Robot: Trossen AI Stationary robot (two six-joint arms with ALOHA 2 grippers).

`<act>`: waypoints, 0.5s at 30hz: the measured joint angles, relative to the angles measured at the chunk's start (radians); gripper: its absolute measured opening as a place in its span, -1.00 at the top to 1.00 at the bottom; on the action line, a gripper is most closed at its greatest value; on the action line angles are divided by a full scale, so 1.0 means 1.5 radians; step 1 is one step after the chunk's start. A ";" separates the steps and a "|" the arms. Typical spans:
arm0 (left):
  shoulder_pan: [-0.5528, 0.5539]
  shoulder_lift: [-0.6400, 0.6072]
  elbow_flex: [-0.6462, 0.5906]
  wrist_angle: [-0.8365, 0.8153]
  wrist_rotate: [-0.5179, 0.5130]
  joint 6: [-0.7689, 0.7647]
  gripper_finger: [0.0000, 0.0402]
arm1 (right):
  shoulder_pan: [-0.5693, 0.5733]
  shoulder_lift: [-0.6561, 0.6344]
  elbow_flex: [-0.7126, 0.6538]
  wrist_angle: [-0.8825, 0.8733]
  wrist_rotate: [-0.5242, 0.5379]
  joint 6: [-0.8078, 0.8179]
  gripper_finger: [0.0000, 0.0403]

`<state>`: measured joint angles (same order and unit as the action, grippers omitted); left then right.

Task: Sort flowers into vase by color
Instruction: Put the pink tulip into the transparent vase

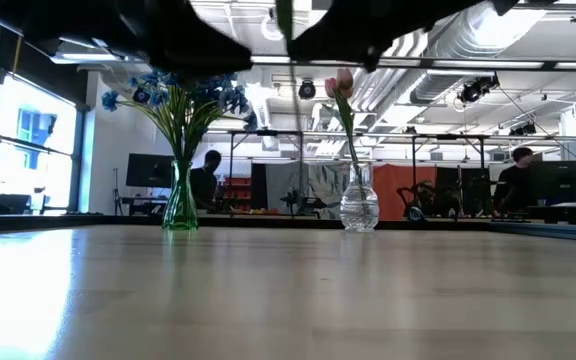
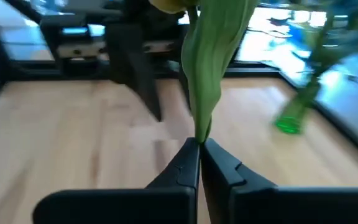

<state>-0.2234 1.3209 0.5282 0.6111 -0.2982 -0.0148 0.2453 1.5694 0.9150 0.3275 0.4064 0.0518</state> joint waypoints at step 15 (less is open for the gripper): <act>0.000 -0.011 0.000 -0.174 -0.066 -0.059 0.34 | -0.161 -0.301 -0.163 -0.050 0.134 -0.005 1.00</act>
<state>-0.2237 1.3050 0.5278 0.3508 -0.3976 -0.1036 0.0037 1.1177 0.6705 0.2532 0.6074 0.0444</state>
